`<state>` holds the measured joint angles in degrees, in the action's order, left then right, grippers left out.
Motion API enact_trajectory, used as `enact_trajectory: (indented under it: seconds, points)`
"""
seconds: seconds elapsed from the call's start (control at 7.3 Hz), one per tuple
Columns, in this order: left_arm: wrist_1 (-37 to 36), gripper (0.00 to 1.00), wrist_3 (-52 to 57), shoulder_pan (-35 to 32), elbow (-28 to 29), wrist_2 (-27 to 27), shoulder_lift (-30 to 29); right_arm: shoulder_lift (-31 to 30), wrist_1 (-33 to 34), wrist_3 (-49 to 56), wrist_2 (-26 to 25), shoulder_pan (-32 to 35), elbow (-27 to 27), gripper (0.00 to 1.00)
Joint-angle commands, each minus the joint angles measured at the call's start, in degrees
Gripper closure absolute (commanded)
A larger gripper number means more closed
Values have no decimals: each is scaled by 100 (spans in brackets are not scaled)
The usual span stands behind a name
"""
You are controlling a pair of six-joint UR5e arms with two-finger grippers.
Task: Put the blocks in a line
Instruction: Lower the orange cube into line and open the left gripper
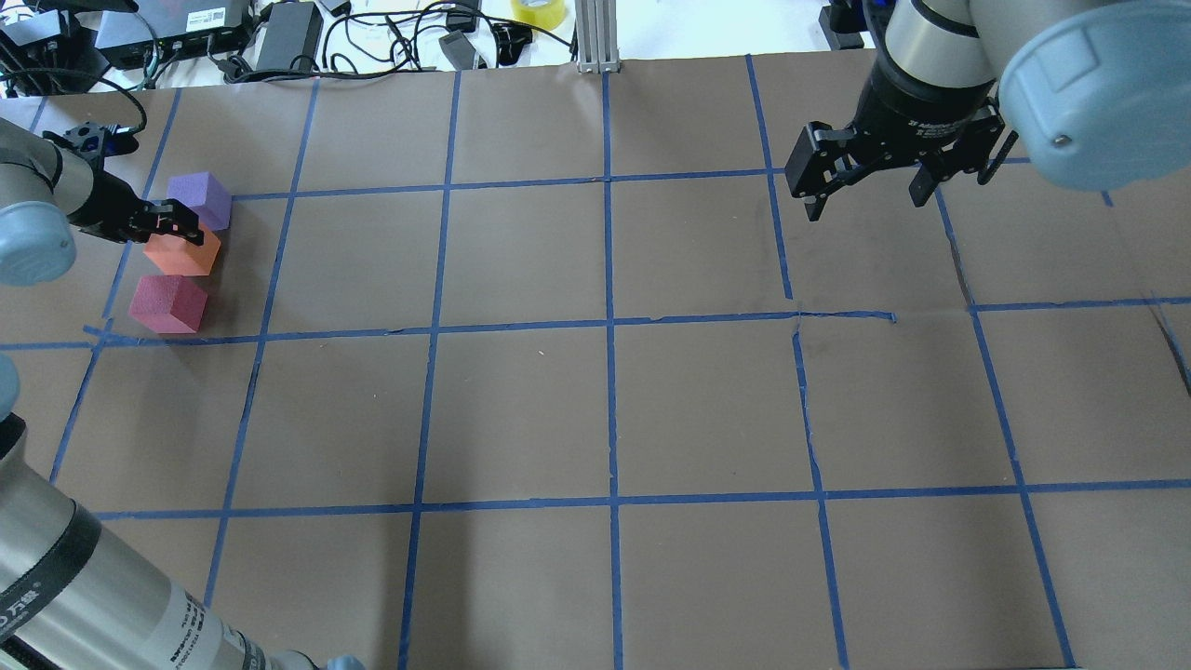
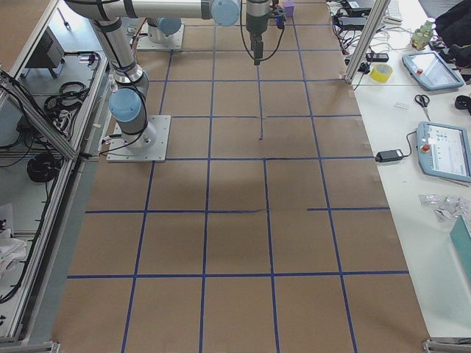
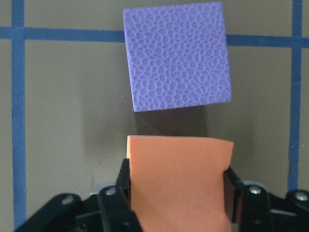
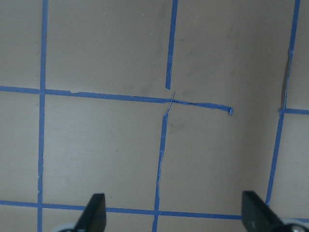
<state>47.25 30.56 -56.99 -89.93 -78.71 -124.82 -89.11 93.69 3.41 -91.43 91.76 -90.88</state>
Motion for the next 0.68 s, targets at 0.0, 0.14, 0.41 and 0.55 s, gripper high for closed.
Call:
enact_trajectory:
  seconds: [0.0, 0.14, 0.41, 0.55]
  points:
    - [-14, 20, 11, 4, -16, -22, -7, 7, 0, -7, 2, 0, 0, 0]
    - [-14, 0, 2, 4, -24, 13, 2, 7, 0, -7, 2, 0, 0, 0]
    - [56, 0, -24, -5, -60, -4, 194, 7, 0, -7, 2, 0, 0, 0]
    - [483, 0, -15, -14, -7, -13, 430, 7, 0, -7, 2, 0, 0, 0]
